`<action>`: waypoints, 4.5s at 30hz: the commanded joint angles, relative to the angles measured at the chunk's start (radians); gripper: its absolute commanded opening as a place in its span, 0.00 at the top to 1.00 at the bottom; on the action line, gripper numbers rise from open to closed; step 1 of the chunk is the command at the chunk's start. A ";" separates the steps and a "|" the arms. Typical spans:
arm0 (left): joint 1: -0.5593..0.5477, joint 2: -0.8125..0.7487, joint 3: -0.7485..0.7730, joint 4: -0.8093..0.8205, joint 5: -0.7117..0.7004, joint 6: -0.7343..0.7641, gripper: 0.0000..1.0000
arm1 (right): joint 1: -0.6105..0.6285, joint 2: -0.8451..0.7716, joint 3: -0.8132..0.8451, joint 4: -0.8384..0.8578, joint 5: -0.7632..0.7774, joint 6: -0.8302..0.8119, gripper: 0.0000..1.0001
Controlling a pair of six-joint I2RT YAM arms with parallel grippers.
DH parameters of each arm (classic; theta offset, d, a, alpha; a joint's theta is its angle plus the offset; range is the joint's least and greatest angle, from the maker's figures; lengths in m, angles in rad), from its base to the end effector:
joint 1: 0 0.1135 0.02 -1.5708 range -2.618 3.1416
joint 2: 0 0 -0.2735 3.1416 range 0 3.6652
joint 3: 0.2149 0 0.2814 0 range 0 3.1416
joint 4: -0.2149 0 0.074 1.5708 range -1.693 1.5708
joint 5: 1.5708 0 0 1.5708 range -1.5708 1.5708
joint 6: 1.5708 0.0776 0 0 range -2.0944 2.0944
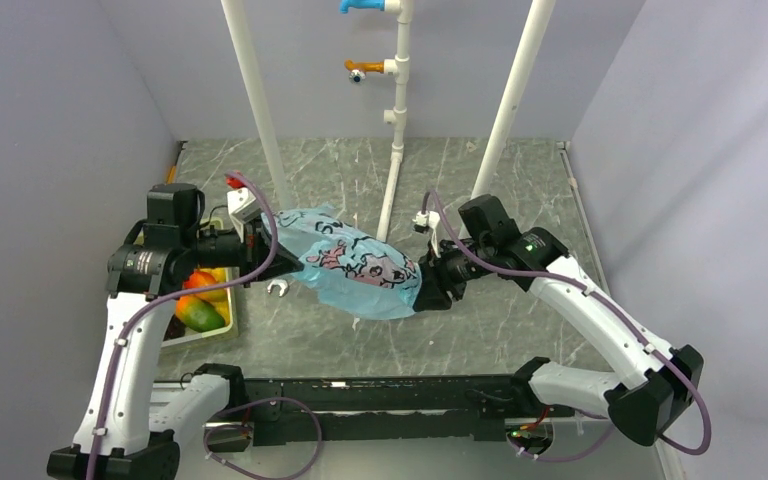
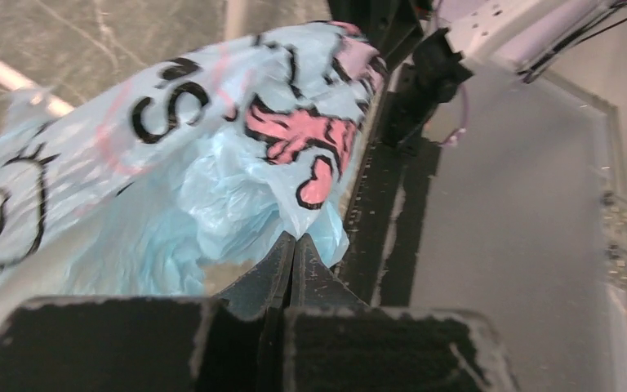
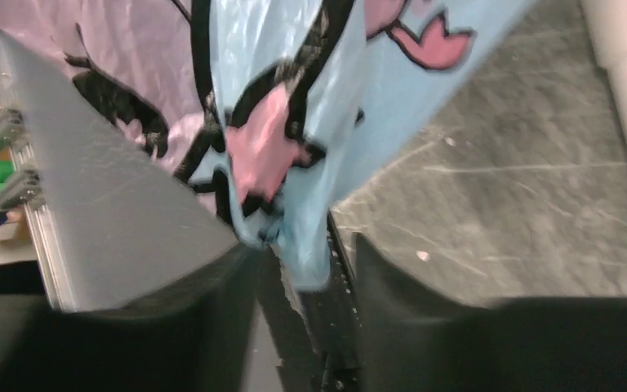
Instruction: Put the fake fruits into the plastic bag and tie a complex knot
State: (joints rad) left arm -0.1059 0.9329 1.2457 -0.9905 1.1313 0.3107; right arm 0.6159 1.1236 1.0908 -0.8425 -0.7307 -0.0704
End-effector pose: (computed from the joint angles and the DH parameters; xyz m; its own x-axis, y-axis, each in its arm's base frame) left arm 0.1752 -0.0892 0.4078 -0.3656 0.1697 -0.9152 0.9009 0.3116 -0.3021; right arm 0.1847 0.1942 0.3099 -0.5703 -0.4678 -0.6752 -0.8214 0.3287 0.4660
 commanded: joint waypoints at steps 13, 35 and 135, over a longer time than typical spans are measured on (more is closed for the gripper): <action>-0.144 -0.044 -0.171 0.270 0.077 -0.379 1.00 | 0.245 -0.139 0.164 0.261 0.261 -0.161 0.00; -0.138 -0.041 -0.039 0.243 0.075 -0.199 0.78 | 0.493 -0.117 -0.020 0.452 0.469 -0.328 1.00; -0.295 -0.153 -0.200 0.370 -0.277 0.104 1.00 | 0.122 -0.104 0.072 0.079 0.420 -0.225 0.38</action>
State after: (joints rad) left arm -0.4049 0.7902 1.0492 -0.6521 0.8192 0.4000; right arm 0.7441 1.0016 1.1816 -0.8093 -0.2890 -0.3031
